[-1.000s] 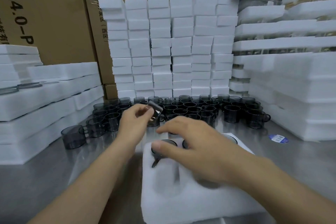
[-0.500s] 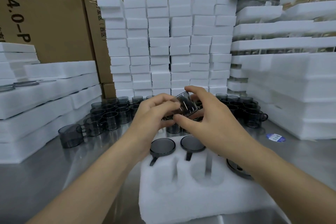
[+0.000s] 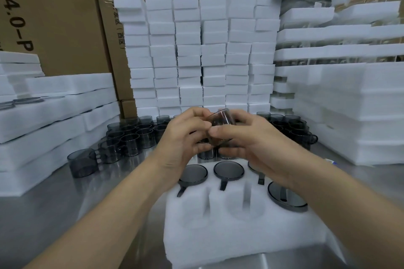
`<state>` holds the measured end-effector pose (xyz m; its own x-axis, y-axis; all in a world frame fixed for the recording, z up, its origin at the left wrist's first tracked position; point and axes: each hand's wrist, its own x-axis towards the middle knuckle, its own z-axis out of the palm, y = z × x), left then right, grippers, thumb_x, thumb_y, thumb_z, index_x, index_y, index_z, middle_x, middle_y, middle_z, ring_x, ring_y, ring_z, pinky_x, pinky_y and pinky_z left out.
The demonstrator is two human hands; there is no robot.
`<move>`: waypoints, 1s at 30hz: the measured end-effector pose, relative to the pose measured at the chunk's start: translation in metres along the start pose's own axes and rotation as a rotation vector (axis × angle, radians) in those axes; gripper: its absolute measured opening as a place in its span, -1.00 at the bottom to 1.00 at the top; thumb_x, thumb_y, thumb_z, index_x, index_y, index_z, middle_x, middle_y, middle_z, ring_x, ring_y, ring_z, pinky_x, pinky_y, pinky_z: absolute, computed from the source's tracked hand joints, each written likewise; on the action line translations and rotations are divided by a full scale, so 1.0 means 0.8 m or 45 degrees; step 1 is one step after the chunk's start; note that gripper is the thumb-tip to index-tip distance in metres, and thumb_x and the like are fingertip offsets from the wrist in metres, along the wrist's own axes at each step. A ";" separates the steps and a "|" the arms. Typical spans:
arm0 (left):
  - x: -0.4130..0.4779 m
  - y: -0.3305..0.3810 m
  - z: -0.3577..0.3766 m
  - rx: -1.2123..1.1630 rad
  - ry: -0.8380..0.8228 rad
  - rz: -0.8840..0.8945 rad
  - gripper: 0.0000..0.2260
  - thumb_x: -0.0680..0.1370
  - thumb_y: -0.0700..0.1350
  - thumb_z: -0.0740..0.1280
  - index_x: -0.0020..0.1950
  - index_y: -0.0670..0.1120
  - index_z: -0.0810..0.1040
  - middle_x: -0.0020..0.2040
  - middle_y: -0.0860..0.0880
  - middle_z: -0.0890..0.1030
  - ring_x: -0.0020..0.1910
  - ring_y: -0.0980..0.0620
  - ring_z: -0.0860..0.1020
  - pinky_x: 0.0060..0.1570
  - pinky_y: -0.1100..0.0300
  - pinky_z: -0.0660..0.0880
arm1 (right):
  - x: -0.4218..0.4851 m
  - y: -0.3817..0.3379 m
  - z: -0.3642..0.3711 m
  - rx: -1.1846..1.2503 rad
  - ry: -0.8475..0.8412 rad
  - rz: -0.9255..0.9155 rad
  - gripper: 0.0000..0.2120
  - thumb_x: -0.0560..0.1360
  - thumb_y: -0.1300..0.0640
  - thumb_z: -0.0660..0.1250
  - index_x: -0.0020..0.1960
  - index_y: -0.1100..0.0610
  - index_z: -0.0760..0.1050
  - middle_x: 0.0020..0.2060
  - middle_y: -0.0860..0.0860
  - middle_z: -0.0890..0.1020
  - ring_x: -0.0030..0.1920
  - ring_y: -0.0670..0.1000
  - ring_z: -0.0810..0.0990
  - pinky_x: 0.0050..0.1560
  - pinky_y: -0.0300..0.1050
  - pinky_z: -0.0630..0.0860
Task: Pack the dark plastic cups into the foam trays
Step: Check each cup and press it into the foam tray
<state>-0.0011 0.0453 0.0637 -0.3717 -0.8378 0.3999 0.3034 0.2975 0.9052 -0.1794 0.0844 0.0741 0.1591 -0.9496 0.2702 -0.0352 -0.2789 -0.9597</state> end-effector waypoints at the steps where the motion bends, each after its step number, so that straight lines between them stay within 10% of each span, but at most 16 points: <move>1: 0.000 -0.001 0.002 -0.003 0.015 0.005 -0.80 0.41 -0.11 0.45 0.02 -0.02 0.62 0.05 -0.05 0.68 -0.03 -0.05 0.68 0.02 0.05 0.55 | -0.001 0.002 0.005 -0.229 0.183 -0.121 -0.36 0.42 0.02 0.65 0.44 -0.05 0.52 0.20 -0.01 0.69 0.15 -0.02 0.72 0.20 -0.07 0.63; 6: -0.001 0.003 0.007 0.006 0.078 0.040 -0.48 0.46 -0.01 0.57 0.40 -0.01 0.56 0.19 -0.09 0.76 0.14 -0.06 0.74 0.04 0.15 0.65 | -0.005 0.014 0.020 -0.601 0.482 -0.455 -0.18 0.33 -0.08 0.69 0.50 -0.19 0.41 0.21 -0.20 0.47 0.23 -0.14 0.58 0.27 -0.10 0.57; 18: -0.012 0.003 0.010 1.029 0.334 0.681 -0.44 0.43 -0.10 0.68 0.40 0.08 0.62 0.22 0.20 0.69 0.30 0.17 0.60 0.07 0.15 0.59 | 0.003 0.017 0.008 -0.746 0.427 -0.667 -0.28 0.37 0.39 0.48 0.44 -0.08 0.45 0.33 -0.18 0.44 0.31 -0.11 0.55 0.33 -0.07 0.56; 30: -0.012 0.001 0.011 1.140 0.344 0.982 -0.45 0.47 -0.19 0.64 0.42 0.00 0.57 0.29 0.18 0.64 0.34 0.16 0.59 0.09 0.15 0.65 | 0.004 0.018 0.008 -0.710 0.446 -0.843 -0.30 0.40 0.41 0.51 0.41 -0.09 0.46 0.43 -0.19 0.37 0.38 -0.10 0.52 0.32 -0.04 0.57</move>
<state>-0.0049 0.0573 0.0622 -0.1336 -0.3372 0.9319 -0.3896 0.8825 0.2635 -0.1729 0.0783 0.0604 0.0129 -0.5360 0.8441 -0.5267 -0.7212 -0.4499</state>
